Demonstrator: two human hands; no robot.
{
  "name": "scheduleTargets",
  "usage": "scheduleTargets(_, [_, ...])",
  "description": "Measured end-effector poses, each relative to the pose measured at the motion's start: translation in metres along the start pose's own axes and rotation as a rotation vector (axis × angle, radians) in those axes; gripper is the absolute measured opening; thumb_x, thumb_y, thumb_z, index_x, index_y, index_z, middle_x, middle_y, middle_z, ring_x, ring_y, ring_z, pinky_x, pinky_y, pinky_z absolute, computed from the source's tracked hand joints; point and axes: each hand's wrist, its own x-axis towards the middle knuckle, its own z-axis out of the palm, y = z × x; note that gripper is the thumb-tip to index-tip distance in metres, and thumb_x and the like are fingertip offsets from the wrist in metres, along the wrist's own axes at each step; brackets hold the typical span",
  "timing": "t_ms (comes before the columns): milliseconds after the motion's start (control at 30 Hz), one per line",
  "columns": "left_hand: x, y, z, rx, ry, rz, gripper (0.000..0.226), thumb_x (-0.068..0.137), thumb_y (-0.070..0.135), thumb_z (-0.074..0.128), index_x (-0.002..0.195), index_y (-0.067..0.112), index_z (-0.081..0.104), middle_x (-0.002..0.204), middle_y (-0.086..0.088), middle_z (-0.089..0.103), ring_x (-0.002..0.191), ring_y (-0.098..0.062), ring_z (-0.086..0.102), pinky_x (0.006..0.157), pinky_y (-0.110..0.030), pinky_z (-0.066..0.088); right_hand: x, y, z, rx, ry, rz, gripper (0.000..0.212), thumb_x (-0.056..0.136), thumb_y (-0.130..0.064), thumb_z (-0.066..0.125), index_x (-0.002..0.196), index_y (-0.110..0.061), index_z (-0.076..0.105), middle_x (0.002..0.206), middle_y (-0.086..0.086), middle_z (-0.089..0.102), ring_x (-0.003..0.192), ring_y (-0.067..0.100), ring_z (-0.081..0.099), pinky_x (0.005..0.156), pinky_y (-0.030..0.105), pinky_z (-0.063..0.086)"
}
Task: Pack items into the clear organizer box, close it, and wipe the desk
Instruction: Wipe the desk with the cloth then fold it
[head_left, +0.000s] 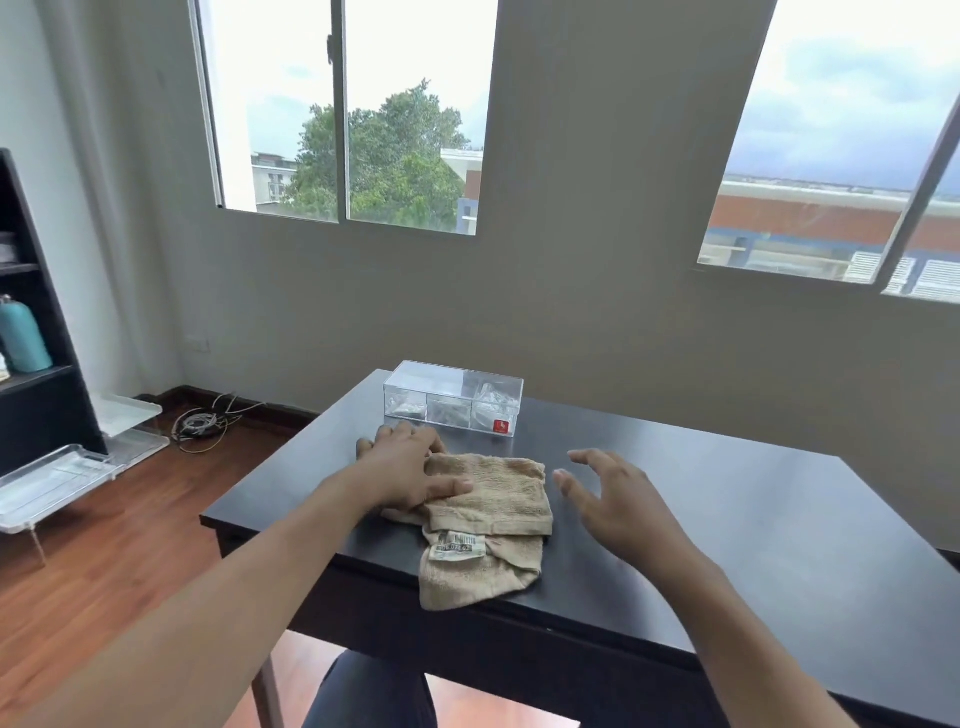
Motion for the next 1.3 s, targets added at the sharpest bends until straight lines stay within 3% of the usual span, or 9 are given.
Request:
scheduleTargets(167, [0.001,-0.002,-0.004,-0.258,-0.056,0.085,0.051,0.071,0.068,0.079,0.090,0.031,0.050,0.088,0.017,0.061,0.087,-0.011,0.056,0.086,-0.035,0.047,0.022,-0.014,0.016,-0.053,-0.128,-0.001,0.058,0.097,-0.054,0.054,0.144,-0.019,0.050,0.143,0.000,0.055,0.133,0.022,0.050,0.110,0.038,0.040])
scheduleTargets(367, [-0.013,-0.003,-0.007,-0.422,-0.047,0.206,0.040,0.078,0.043,0.085,0.091,0.028,0.051,0.071,0.012,0.055,0.065,-0.007,0.047,0.064,-0.024,0.043,0.021,-0.020,0.030,0.099,-0.074,-0.042,0.051,0.087,-0.043,0.074,0.132,-0.022,0.061,0.115,-0.005,0.070,0.109,0.012,0.064,0.089,0.022,0.047])
scheduleTargets(500, [-0.022,-0.006,-0.007,-0.629,0.064,0.260,0.041,0.078,0.036,0.087,0.103,0.030,0.055,0.085,-0.001,0.066,0.072,-0.008,0.058,0.080,-0.031,0.055,0.017,-0.017,0.028,0.305,0.015,-0.014,0.053,0.075,-0.034,0.088,0.123,-0.026,0.067,0.091,-0.010,0.072,0.086,0.001,0.067,0.075,0.010,0.047])
scheduleTargets(633, [-0.037,-0.003,-0.014,-0.818,0.147,0.242,0.037,0.079,0.024,0.088,0.108,0.029,0.065,0.101,-0.005,0.075,0.094,-0.016,0.073,0.093,-0.037,0.058,0.010,-0.014,0.014,0.612,0.035,0.030,0.045,0.068,-0.016,0.092,0.109,-0.024,0.077,0.091,0.001,0.078,0.088,0.013,0.074,0.090,0.036,0.060])
scheduleTargets(733, [-0.051,0.006,-0.028,-0.932,0.180,0.246,0.025,0.082,0.023,0.086,0.102,0.020,0.071,0.098,-0.007,0.077,0.095,-0.021,0.075,0.081,-0.048,0.063,-0.001,-0.021,-0.016,0.763,0.045,0.036,0.029,0.069,-0.014,0.093,0.095,-0.019,0.080,0.092,0.011,0.077,0.082,0.016,0.070,0.080,0.024,0.058])
scheduleTargets(833, [-0.064,0.020,-0.044,-1.041,0.189,0.255,0.022,0.084,0.020,0.084,0.102,0.014,0.072,0.097,-0.012,0.076,0.090,-0.020,0.076,0.066,-0.047,0.064,-0.010,-0.030,-0.047,0.793,0.051,0.008,0.025,0.071,-0.024,0.092,0.092,-0.021,0.080,0.092,0.010,0.078,0.089,0.023,0.074,0.086,0.031,0.056])
scheduleTargets(967, [-0.076,0.046,-0.062,-1.118,0.202,0.323,0.025,0.086,0.016,0.082,0.106,0.014,0.069,0.088,-0.006,0.071,0.087,-0.015,0.075,0.066,-0.044,0.064,-0.023,-0.038,-0.085,0.797,0.119,-0.041,0.023,0.074,-0.023,0.090,0.093,-0.022,0.079,0.091,0.011,0.078,0.096,0.030,0.073,0.094,0.041,0.055])
scheduleTargets(1133, [-0.085,0.083,-0.073,-1.128,0.209,0.443,0.022,0.087,0.018,0.081,0.105,0.016,0.069,0.080,0.003,0.069,0.078,-0.008,0.068,0.064,-0.023,0.056,-0.046,-0.028,-0.131,0.776,0.208,-0.075,0.024,0.074,-0.021,0.090,0.095,-0.022,0.079,0.087,0.010,0.078,0.088,0.025,0.075,0.096,0.044,0.055])
scheduleTargets(1300, [-0.084,0.137,-0.062,-1.147,0.192,0.548,0.022,0.087,0.017,0.080,0.105,0.015,0.068,0.083,0.000,0.072,0.077,-0.012,0.069,0.068,-0.028,0.058,-0.074,0.007,-0.170,0.752,0.308,-0.051,0.026,0.075,-0.020,0.088,0.099,-0.018,0.078,0.090,0.016,0.077,0.091,0.037,0.074,0.089,0.052,0.060])
